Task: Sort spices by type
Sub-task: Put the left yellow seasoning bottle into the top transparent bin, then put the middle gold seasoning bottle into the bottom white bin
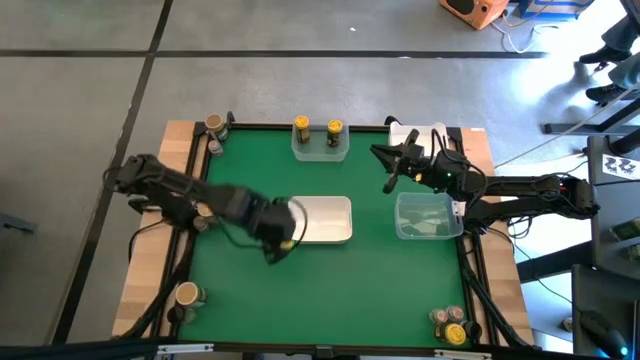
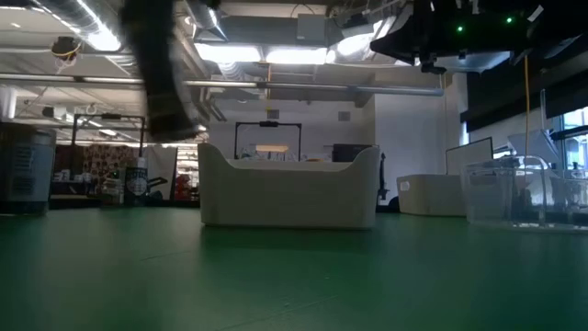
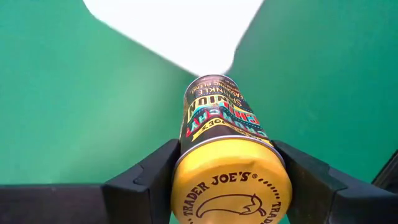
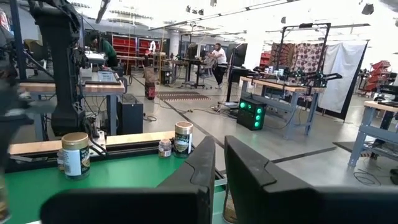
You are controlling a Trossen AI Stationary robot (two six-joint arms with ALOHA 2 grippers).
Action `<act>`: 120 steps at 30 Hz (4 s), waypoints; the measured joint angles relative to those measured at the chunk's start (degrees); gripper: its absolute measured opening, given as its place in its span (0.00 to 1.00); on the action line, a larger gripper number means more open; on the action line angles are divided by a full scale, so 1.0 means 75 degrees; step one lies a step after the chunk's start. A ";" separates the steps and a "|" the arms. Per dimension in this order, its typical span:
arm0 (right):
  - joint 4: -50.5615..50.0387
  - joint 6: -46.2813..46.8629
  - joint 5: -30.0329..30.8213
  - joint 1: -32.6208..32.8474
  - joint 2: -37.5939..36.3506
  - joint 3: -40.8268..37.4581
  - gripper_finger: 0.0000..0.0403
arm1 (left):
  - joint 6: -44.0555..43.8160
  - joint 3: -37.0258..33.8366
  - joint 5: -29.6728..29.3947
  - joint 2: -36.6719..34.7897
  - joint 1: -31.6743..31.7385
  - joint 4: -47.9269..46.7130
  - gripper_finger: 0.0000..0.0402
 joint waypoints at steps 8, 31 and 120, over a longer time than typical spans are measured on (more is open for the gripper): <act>-0.0736 -0.0023 -0.0001 0.0003 0.0000 0.0000 0.10 | 0.2538 0.1376 -0.0186 -0.0002 0.2005 -0.0130 0.52; -0.0123 -0.1919 0.0009 0.0003 0.0000 0.0006 0.10 | 0.5408 0.1717 -0.0354 0.1141 0.5798 0.1273 0.53; -0.0398 -0.2176 0.0020 0.0000 0.0000 0.0000 0.10 | 0.4478 0.3890 -0.0358 0.1421 0.4894 -0.2714 0.77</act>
